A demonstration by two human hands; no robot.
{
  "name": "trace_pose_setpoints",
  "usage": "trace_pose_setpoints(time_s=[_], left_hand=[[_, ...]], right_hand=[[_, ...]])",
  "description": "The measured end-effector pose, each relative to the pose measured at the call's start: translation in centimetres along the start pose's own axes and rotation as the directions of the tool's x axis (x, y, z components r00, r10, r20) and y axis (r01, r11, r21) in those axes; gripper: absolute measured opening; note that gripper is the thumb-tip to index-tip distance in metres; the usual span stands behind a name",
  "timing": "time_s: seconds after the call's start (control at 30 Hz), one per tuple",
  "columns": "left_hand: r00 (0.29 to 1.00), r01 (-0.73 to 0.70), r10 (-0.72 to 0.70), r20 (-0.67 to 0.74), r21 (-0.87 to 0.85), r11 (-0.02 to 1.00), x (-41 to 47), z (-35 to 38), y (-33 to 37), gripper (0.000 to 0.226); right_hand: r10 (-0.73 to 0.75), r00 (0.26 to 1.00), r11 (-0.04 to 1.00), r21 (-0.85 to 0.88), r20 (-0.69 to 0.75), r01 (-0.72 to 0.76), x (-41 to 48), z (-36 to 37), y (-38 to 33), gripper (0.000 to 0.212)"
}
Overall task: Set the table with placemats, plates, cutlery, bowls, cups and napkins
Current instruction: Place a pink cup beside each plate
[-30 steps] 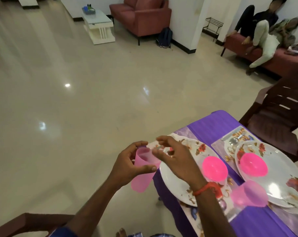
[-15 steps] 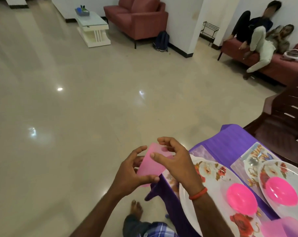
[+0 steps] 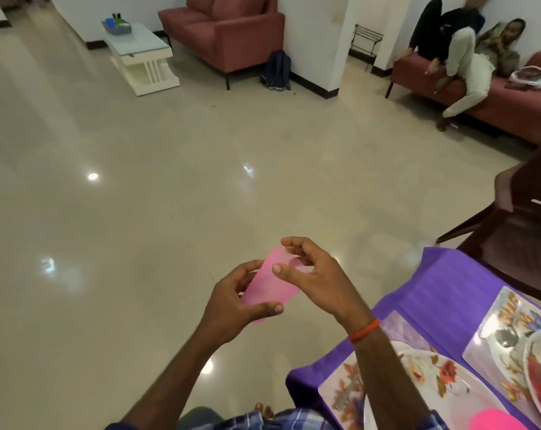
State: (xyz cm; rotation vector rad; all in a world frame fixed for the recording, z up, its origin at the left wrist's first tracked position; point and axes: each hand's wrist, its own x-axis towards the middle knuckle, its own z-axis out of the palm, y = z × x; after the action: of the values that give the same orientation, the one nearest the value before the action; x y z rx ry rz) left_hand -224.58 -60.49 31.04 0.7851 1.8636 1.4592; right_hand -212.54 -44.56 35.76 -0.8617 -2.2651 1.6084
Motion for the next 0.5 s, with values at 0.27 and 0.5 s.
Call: trace_pose_setpoints(time_s=[0.27,0.5], left_hand=[[0.984,0.021,-0.021,0.175,0.004,1.0,9.3,-2.1,-0.2,0.08],[0.933,0.011,-0.002,0.361,-0.022,1.0,19.7,-4.7,1.0,0.079]], right_hand=[[0.09,0.99,0.996,0.019,-0.111,-0.089,5.7,-0.3,1.0,0.059],[0.133,0.959,0.988,0.114,-0.251,-0.107,12.2,-0.6,-0.2,0.06]])
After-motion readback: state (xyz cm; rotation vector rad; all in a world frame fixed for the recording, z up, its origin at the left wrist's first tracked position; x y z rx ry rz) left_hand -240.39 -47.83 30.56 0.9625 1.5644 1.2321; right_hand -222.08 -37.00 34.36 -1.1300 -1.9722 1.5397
